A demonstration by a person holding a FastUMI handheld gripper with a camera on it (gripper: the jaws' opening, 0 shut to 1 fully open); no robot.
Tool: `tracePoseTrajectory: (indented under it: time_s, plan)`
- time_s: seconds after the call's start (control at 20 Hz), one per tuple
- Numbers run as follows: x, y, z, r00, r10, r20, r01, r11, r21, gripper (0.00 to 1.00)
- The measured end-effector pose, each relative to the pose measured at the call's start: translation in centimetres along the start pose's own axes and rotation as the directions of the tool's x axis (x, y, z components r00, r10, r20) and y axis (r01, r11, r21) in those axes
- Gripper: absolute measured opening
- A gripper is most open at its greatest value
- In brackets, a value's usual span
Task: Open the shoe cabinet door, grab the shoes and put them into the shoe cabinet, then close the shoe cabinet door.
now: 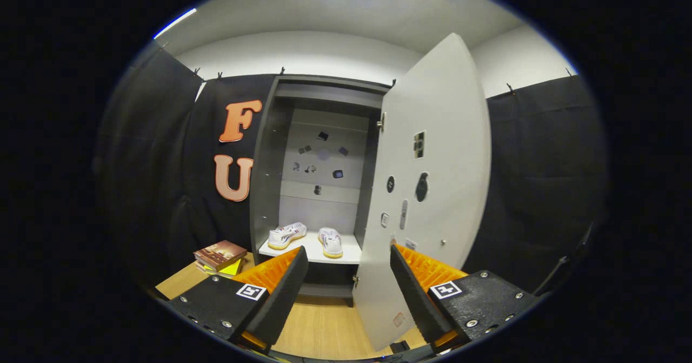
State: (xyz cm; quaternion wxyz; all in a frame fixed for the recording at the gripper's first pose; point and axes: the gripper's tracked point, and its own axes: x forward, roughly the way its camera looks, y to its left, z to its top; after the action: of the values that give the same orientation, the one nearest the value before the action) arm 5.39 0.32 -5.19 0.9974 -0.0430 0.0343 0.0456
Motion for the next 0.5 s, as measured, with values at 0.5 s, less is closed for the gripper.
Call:
tracePoseTrajectory:
  time_s: [0.5]
  plan:
    - [-2.4, -12.5, -4.4, 0.979, -0.193, -0.067, 0.198, 0.978, 0.072, 0.95]
